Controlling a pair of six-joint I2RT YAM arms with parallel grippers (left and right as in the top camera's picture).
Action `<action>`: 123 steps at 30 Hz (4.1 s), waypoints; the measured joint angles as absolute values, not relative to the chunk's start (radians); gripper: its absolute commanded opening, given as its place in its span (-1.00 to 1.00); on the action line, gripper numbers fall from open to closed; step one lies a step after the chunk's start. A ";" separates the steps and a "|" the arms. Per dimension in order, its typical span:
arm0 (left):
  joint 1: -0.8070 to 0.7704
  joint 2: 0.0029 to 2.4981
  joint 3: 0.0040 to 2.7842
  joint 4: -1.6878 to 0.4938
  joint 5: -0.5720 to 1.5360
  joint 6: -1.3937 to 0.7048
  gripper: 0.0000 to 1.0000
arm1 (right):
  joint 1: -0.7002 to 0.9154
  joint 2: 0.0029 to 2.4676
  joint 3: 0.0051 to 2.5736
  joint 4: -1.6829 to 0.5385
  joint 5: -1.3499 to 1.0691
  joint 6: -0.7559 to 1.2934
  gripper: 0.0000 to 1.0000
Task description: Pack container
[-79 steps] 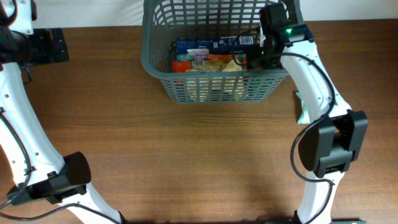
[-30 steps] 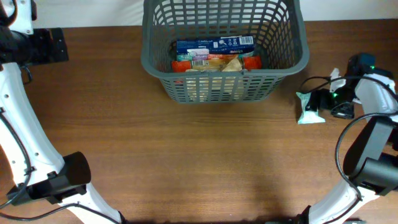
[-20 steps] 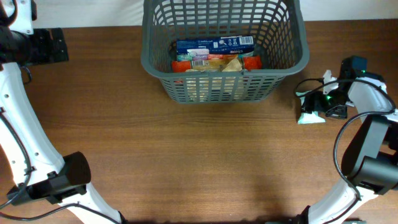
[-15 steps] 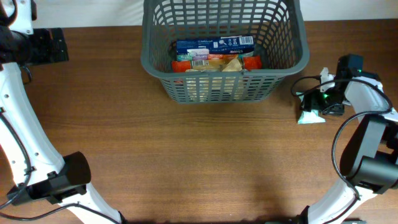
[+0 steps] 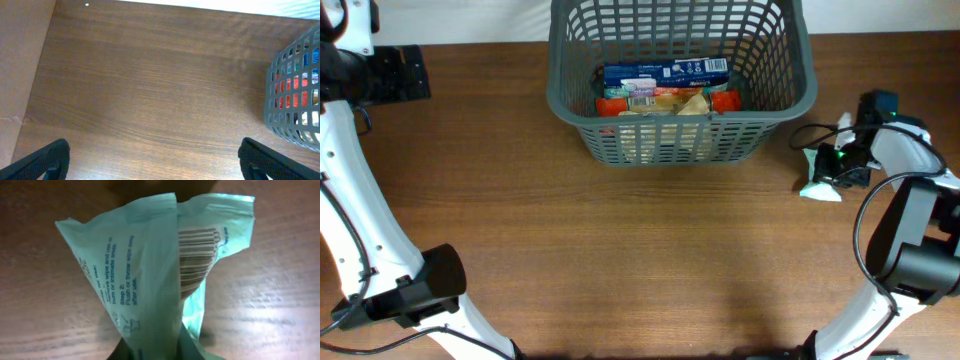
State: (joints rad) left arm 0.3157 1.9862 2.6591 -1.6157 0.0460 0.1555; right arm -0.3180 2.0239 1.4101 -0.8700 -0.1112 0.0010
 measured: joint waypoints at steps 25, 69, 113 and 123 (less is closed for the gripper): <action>0.316 1.986 2.659 -1.616 0.046 0.155 0.99 | -0.046 1.607 2.147 -1.167 -0.313 -0.191 -0.92; 0.316 1.986 2.659 -1.616 0.046 0.155 0.98 | 0.186 2.078 2.430 -1.226 -0.118 -0.304 0.76; 0.316 1.986 2.659 -1.616 0.046 0.155 0.99 | -0.485 1.660 2.470 -1.318 -0.148 -0.054 0.98; 0.316 1.986 2.659 -1.616 0.046 0.155 0.99 | -0.485 1.660 2.470 -1.359 -0.164 -0.051 0.98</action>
State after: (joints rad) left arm 0.3157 1.9862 2.6591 -1.6157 0.0460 0.1555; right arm -0.4847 1.6600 2.4699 -1.3594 -0.1638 -0.0505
